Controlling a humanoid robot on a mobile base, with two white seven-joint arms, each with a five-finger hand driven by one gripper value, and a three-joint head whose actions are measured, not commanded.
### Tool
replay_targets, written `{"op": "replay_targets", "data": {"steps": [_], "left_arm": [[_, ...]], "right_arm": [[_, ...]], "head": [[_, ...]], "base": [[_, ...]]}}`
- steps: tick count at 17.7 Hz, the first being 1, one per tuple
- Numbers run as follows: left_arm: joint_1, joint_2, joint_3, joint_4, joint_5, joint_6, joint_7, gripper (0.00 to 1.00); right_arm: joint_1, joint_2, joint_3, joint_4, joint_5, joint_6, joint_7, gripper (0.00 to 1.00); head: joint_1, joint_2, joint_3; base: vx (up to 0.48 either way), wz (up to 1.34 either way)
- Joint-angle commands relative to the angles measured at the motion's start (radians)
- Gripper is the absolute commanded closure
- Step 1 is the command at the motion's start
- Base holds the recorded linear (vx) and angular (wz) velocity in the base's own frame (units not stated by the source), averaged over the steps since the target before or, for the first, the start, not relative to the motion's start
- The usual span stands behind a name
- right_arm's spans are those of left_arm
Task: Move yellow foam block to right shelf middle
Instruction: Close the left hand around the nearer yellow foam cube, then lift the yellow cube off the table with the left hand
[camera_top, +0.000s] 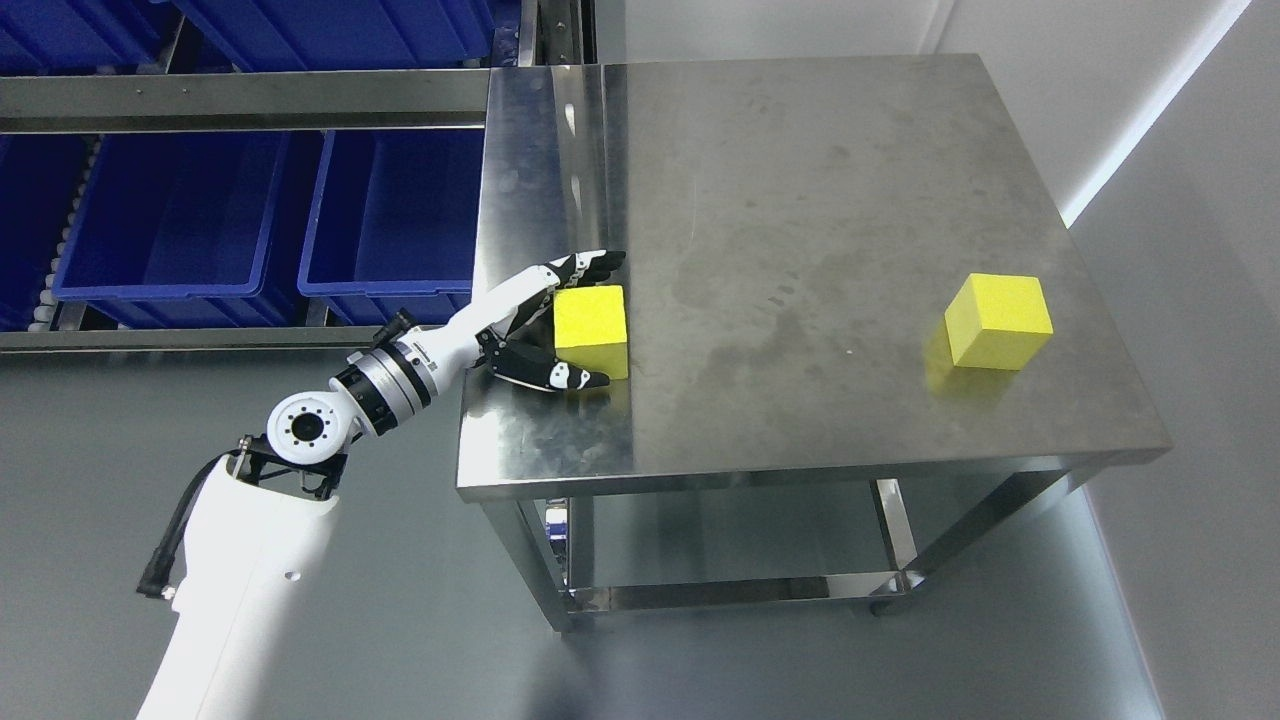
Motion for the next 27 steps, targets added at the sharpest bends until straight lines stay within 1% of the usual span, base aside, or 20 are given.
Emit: {"op": "replay_targets", "data": {"steps": [1,3,5,6,7,8,9,10,11,13,15,16,18,20,21,27], "left_arm": [[-0.013,-0.047,-0.022,0.108,-0.006,-0.001,-0.032,0.23],[-0.002,-0.072,0.000,0.108,-0.003,-0.003,-0.035,0.30],[0.012,-0.107,0.047,0.108,-0.001,-0.032,-0.035,0.38],[0.019,-0.137,0.089,0.108,0.011,-0.070,-0.035,0.45],[0.027,-0.160,0.156,0.108,0.031,-0.122,-0.035,0.52],[0.024,-0.160,0.207,0.108,0.051,-0.164,-0.020,0.52],[0.019,-0.160,0.225,0.108,0.092,-0.194,-0.009,0.52],[0.019,-0.160,0.232,0.105,0.165,-0.228,0.047,0.50],[0.022,-0.160,0.245,0.105,0.230,-0.256,0.155,0.50],[0.027,-0.160,0.273,0.108,0.305,-0.323,0.318,0.48],[0.051,-0.160,0.279,0.106,0.321,-0.421,0.388,0.48],[0.071,-0.160,0.288,0.100,0.321,-0.445,0.402,0.48],[0.093,-0.160,0.319,0.094,0.321,-0.452,0.464,0.48],[0.101,-0.160,0.331,0.091,0.319,-0.454,0.596,0.48],[0.110,-0.160,0.330,0.083,0.319,-0.454,0.635,0.48],[0.170,-0.160,0.314,-0.006,0.319,-0.434,0.638,0.48]], "right_arm": [[-0.003,-0.017,0.000,-0.017,0.000,0.000,0.000,0.00],[-0.002,-0.017,0.000,-0.017,0.000,0.000,0.000,0.00],[-0.003,-0.017,0.000,-0.017,0.000,0.000,0.000,0.00],[-0.003,-0.017,0.000,-0.017,0.000,0.000,0.000,0.00],[-0.003,-0.017,0.000,-0.017,-0.002,0.000,0.000,0.00],[-0.003,-0.017,0.000,-0.017,0.000,0.000,0.000,0.00],[-0.003,-0.017,0.000,-0.017,0.000,0.000,0.000,0.00],[-0.003,-0.017,0.000,-0.017,0.000,0.000,0.000,0.00],[-0.003,-0.017,0.000,-0.017,0.000,0.000,0.000,0.00],[-0.003,-0.017,0.000,-0.017,0.000,0.000,0.000,0.00],[-0.003,-0.017,0.000,-0.017,0.000,0.000,0.000,0.00],[-0.003,-0.017,0.000,-0.017,0.000,0.000,0.000,0.00],[-0.003,-0.017,0.000,-0.017,0.000,0.000,0.000,0.00],[-0.002,-0.017,0.000,-0.017,0.000,0.000,0.000,0.00],[-0.003,-0.017,0.000,-0.017,0.000,0.000,0.000,0.00],[-0.003,-0.017,0.000,-0.017,0.000,0.000,0.000,0.00]], "head": [[0.0000,0.000,0.000],[0.0000,0.000,0.000],[0.0000,0.000,0.000],[0.0000,0.000,0.000],[0.0000,0.000,0.000],[0.0000,0.000,0.000],[0.0000,0.000,0.000],[0.0000,0.000,0.000],[0.0000,0.000,0.000],[0.0000,0.000,0.000],[0.0000,0.000,0.000],[0.0000,0.000,0.000],[0.0000,0.000,0.000],[0.0000,0.000,0.000],[0.0000,0.000,0.000],[0.0000,0.000,0.000]], "base": [[0.048,0.00],[0.046,0.02],[0.035,0.05],[0.025,0.08],[0.008,0.05],[-0.008,0.02],[-0.008,0.02],[0.000,0.00],[0.000,0.00],[-0.004,-0.05],[0.004,-0.07],[0.000,0.02],[0.002,0.02],[-0.004,0.00],[-0.012,-0.03],[-0.022,0.01]]}}
